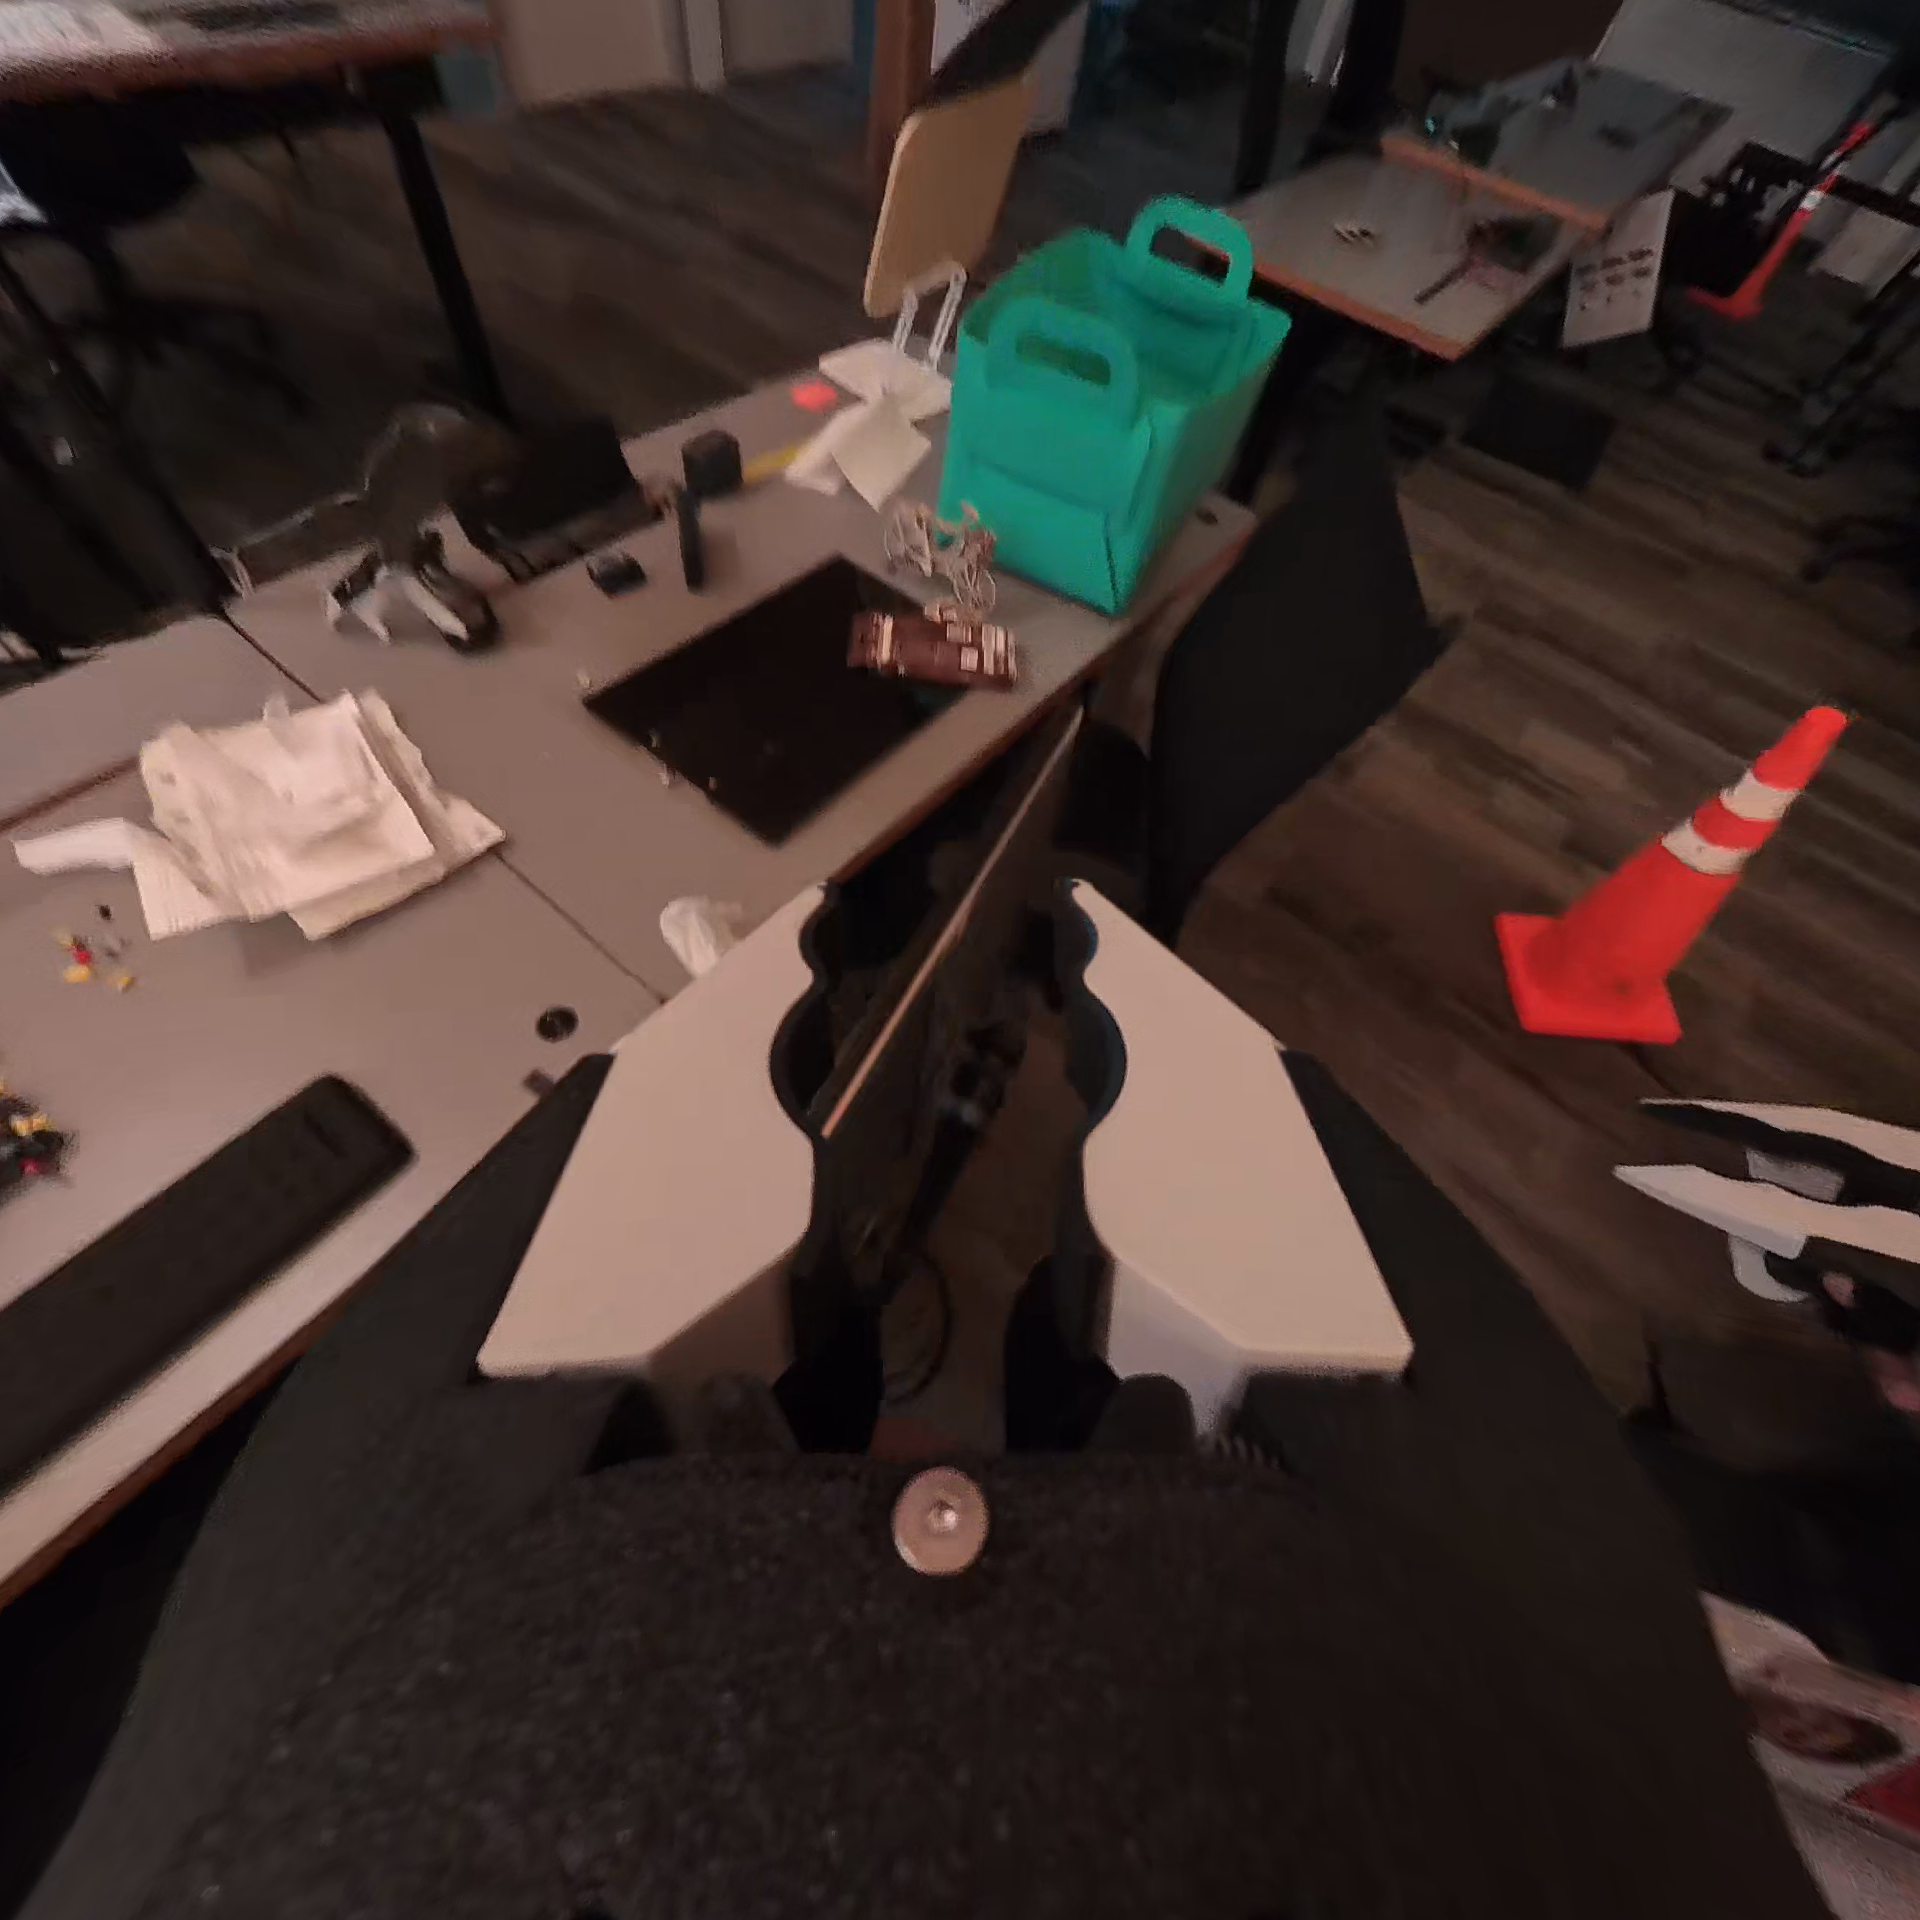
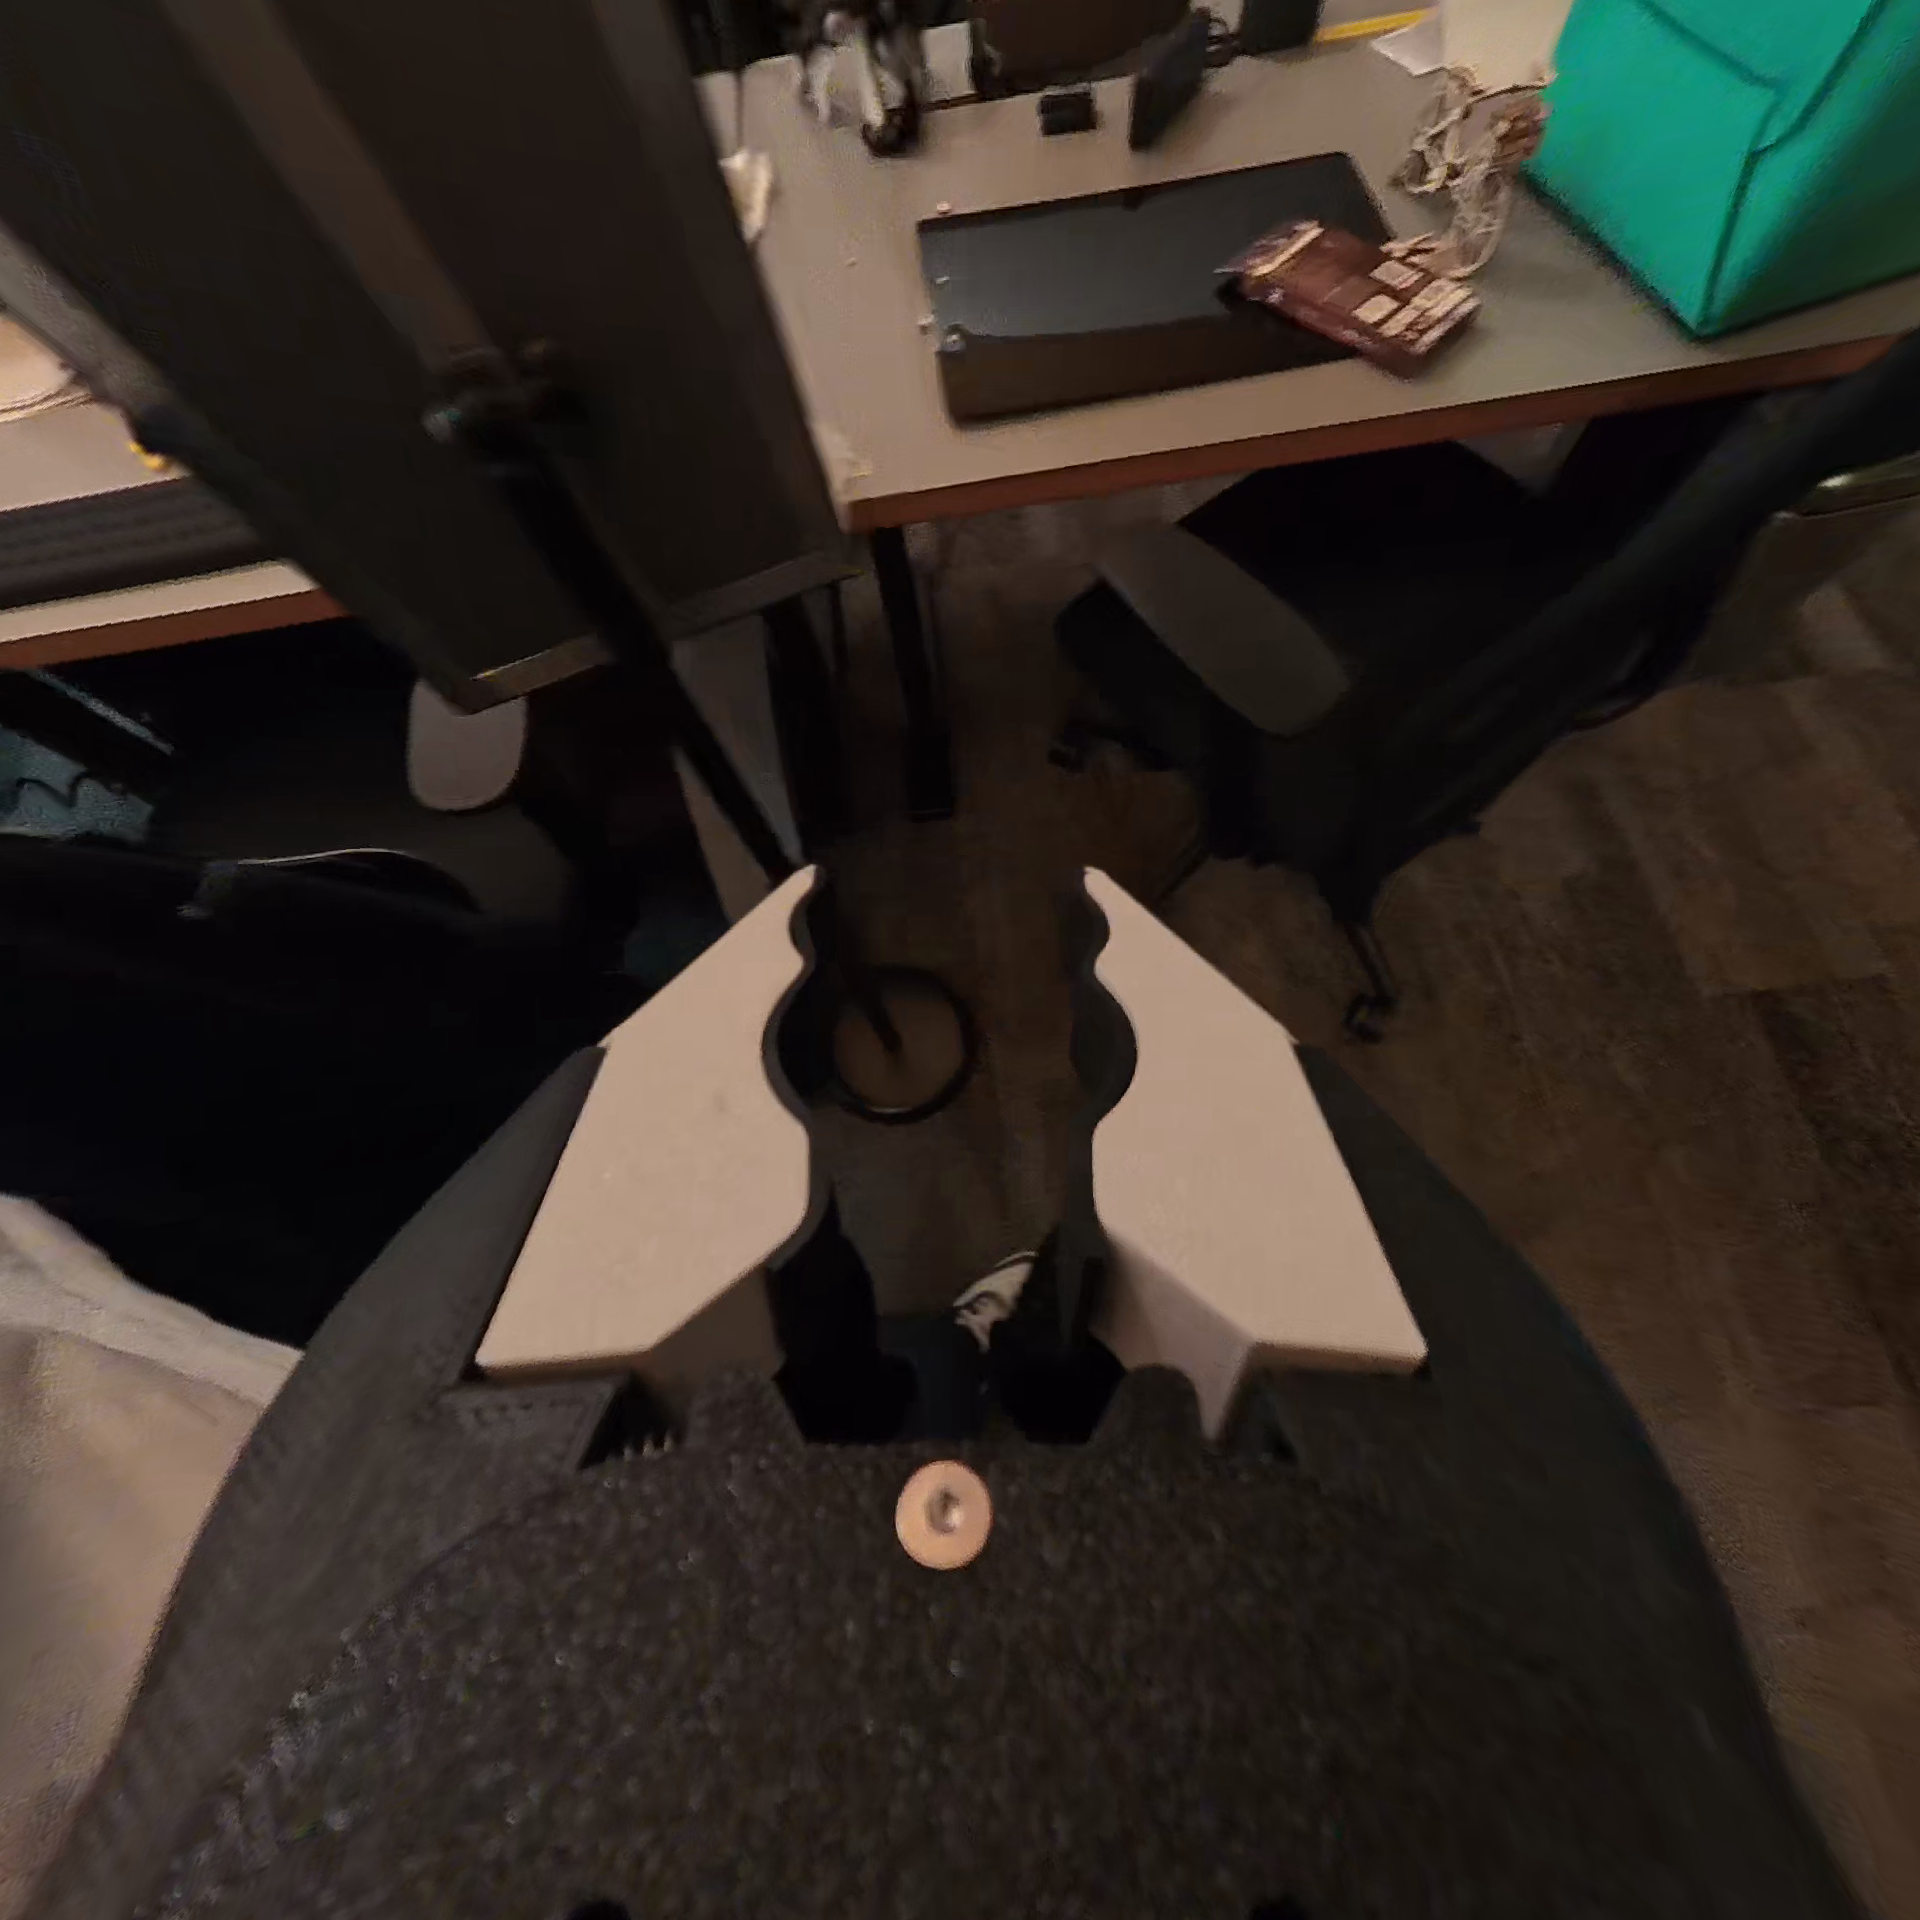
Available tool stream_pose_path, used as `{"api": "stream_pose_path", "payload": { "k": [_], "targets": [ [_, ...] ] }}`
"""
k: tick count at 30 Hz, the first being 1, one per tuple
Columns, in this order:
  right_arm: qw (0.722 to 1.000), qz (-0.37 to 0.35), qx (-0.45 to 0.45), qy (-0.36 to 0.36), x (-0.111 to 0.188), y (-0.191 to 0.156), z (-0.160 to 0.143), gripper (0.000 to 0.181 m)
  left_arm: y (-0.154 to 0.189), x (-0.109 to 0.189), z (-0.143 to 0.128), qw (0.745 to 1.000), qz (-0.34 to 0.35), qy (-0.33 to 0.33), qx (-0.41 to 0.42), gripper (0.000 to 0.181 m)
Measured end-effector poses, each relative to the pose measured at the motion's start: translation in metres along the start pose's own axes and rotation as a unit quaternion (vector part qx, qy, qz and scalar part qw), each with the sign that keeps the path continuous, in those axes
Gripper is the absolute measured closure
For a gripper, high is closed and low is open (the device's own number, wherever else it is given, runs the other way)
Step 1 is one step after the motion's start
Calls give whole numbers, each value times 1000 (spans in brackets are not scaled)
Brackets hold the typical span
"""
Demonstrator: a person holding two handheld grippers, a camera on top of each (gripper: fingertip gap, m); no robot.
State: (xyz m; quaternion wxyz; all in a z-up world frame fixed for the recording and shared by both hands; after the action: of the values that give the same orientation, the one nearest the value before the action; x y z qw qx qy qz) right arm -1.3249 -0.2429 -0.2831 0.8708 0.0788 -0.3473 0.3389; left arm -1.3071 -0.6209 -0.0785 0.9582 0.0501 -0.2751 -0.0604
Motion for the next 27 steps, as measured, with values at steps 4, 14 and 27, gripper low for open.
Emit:
{"api": "stream_pose_path", "payload": {
  "k": [4, 14, 27],
  "targets": [
    [999, -28, 21, 21, 17, 91, 39, 137, 29, -39, 65, 1000, -5, -3, -23, 139],
    [996, -41, 30, 76, -33, 189, 116, 132, -18, -203, 84, 986, -31, -163, -11, 139],
    [988, 91, 117, -31, -246, 175, 207, 124, -209, -618, -134, 854, -84, -397, 326, 139]
  ]
}}
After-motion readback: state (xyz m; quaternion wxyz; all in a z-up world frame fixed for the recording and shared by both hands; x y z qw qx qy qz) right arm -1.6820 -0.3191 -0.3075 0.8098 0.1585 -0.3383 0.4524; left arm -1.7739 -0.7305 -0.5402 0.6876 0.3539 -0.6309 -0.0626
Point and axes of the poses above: each gripper's, where its closed fingertips meet, x back along the fingers, z out of its top, y = z × x across the jaws, the point moved 4 cm from there along x, back along the fingers, and after that the axes turned 6 degrees about -y, right-handed, at the moved point
